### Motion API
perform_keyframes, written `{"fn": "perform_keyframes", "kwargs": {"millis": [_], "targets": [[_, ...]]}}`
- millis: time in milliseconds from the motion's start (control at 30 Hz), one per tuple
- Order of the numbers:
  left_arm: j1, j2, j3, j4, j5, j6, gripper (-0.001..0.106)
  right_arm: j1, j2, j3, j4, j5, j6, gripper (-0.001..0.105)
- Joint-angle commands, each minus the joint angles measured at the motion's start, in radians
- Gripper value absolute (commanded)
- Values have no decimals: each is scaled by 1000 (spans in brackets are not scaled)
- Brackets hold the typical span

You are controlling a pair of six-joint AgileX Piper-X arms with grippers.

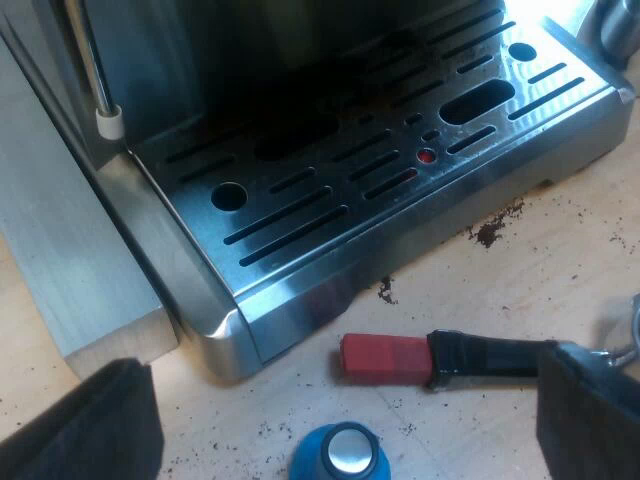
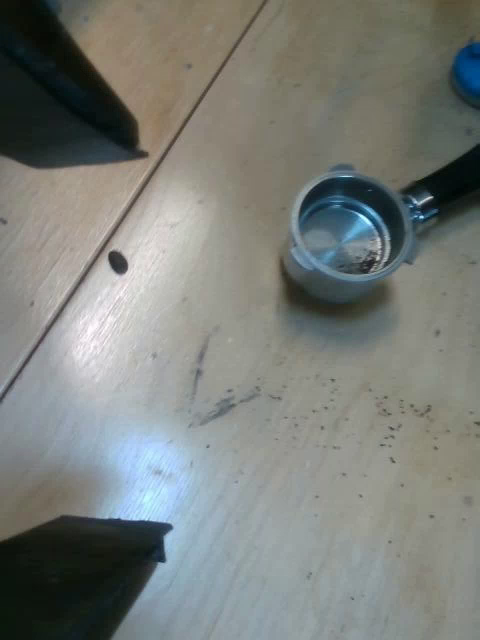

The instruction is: Put the handle in the coffee machine

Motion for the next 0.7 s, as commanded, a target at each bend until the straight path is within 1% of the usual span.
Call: {"fn": "perform_keyframes", "kwargs": {"millis": [33,133,200,233,300,333,367,400,500,567,600,633,700], "targets": [[2,-2,-9,-9,7,-12,78,45,-4,-10,-2,50,18,74],[2,-2,-9,-9,7,-10,78,95,-4,-10,-5,84,50,74],[2,-2,-9,-7,7,13,78,119,-4,-10,-29,96,112,74],[2,-2,-9,-7,7,21,78,125,-4,-10,-40,101,125,74],[2,4,-9,3,9,66,78,140,-4,-10,-81,112,190,74],[2,5,-9,7,9,77,78,142,-4,-10,-91,117,209,74],[2,13,-9,24,28,95,78,147,-4,-10,-107,130,241,74],[2,26,-9,46,50,96,78,149,1,-10,-120,135,282,74],[2,63,-9,89,125,106,78,149,21,-10,-130,135,358,74],[-9,81,-9,93,138,120,78,149,38,-10,-130,135,385,74],[-23,90,-9,91,138,146,78,149,55,-10,-132,135,401,74],[-28,93,-9,91,138,159,78,149,64,-10,-135,135,424,74],[-60,109,-9,91,140,207,78,149,101,-10,-148,135,483,75]]}}
